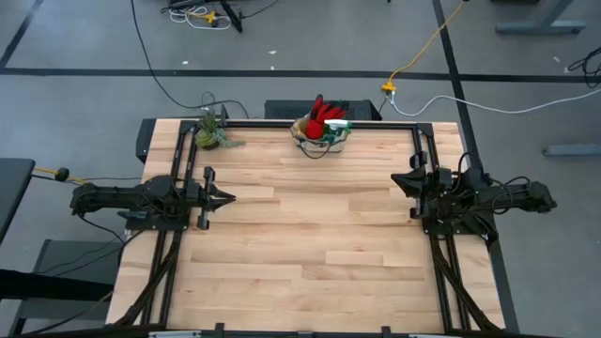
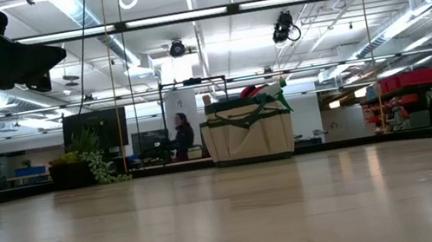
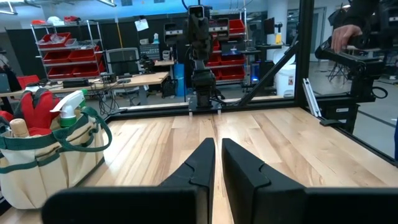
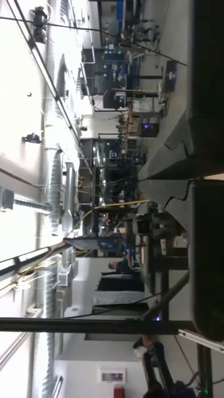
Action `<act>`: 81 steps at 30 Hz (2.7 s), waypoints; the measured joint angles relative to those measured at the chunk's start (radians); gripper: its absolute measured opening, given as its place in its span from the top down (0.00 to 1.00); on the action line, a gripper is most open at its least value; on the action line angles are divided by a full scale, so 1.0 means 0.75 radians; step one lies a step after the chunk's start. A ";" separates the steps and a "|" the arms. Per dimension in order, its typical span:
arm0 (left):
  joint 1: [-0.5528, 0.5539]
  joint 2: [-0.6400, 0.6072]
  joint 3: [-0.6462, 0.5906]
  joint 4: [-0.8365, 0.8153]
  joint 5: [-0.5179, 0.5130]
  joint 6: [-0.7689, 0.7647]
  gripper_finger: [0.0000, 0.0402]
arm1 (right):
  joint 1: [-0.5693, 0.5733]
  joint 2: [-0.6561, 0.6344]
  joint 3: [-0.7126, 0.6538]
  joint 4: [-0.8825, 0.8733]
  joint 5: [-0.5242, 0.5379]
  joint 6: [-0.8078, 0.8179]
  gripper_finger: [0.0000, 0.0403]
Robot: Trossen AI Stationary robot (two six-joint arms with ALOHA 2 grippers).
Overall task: Pick & Place Garden tools in Gardening bag
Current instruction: Return to Home Position
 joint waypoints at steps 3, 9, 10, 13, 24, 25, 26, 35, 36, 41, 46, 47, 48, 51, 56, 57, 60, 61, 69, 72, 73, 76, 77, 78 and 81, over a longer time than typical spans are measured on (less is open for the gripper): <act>0.000 0.000 0.000 0.000 0.000 0.000 0.91 | 0.000 -0.051 -0.045 0.009 0.002 -0.001 1.00; 0.000 0.000 0.000 0.000 0.000 0.000 0.91 | 0.000 -0.154 -0.124 0.030 0.003 -0.015 1.00; 0.000 0.000 0.000 0.000 0.000 -0.001 0.91 | 0.000 -0.170 -0.135 0.031 0.008 -0.018 1.00; 0.000 0.000 0.000 0.000 0.000 0.000 0.91 | 0.000 -0.214 -0.168 0.030 0.013 -0.019 1.00; 0.000 0.000 0.000 0.000 0.000 0.000 0.91 | 0.000 -0.239 -0.190 -0.049 0.006 -0.041 1.00; 0.000 0.000 0.000 0.000 0.000 0.000 0.91 | -0.001 -0.239 -0.190 -0.071 0.001 -0.040 1.00; 0.000 0.000 0.000 0.000 0.000 0.000 0.91 | 0.000 -0.239 -0.190 -0.101 -0.002 -0.039 1.00; 0.000 0.000 0.000 0.000 0.000 0.000 0.91 | -0.001 -0.239 -0.190 -0.321 -0.104 -0.059 1.00; 0.000 0.000 0.000 0.000 0.000 0.000 0.91 | -0.001 -0.239 -0.190 -0.341 -0.118 -0.061 1.00; 0.000 0.000 0.000 0.000 0.000 0.000 0.91 | -0.001 -0.239 -0.190 -0.434 -0.134 -0.063 1.00; 0.000 0.000 0.000 0.000 0.000 0.000 0.91 | 0.000 -0.239 -0.190 -0.524 -0.144 -0.067 1.00; 0.000 0.000 0.000 0.000 0.000 0.000 0.91 | -0.001 -0.239 -0.190 -0.530 -0.144 -0.063 1.00; 0.000 0.000 0.000 0.000 0.000 -0.001 0.91 | -0.001 -0.239 -0.190 -0.530 -0.145 -0.063 1.00; 0.000 0.000 0.000 0.000 0.000 0.000 0.91 | 0.000 -0.239 -0.190 -0.531 -0.168 -0.073 1.00; 0.000 0.000 0.000 0.000 0.000 0.000 0.91 | 0.000 -0.239 -0.190 -0.533 -0.179 -0.049 1.00; 0.000 0.000 0.000 0.000 0.000 0.000 0.91 | 0.000 -0.239 -0.190 -0.533 -0.180 -0.025 1.00; 0.000 0.000 0.000 0.000 0.000 -0.001 0.91 | 0.000 -0.239 -0.190 -0.532 -0.176 0.027 1.00; 0.000 0.000 0.000 0.000 0.000 0.000 0.91 | -0.001 -0.239 -0.190 -0.531 -0.176 0.028 1.00; 0.000 0.000 0.000 0.000 0.000 0.000 0.91 | 0.000 -0.239 -0.190 -0.531 -0.175 0.031 1.00; 0.000 0.000 0.000 0.000 0.000 -0.001 0.91 | 0.000 -0.239 -0.189 -0.531 -0.175 0.031 1.00; 0.000 0.000 0.000 0.000 0.000 0.000 0.91 | 0.000 -0.239 -0.189 -0.531 -0.175 0.031 1.00; 0.000 0.000 0.000 0.000 0.000 0.000 0.91 | -0.001 -0.239 -0.189 -0.531 -0.175 0.031 1.00; 0.000 0.000 0.000 0.000 0.000 0.000 0.91 | 0.000 -0.239 -0.189 -0.531 -0.175 0.031 1.00; 0.000 0.000 0.000 0.000 0.000 0.000 0.91 | 0.000 -0.239 -0.189 -0.531 -0.174 0.031 1.00; 0.000 0.000 0.000 0.000 0.000 0.000 0.91 | 0.000 -0.239 -0.189 -0.531 -0.174 0.031 1.00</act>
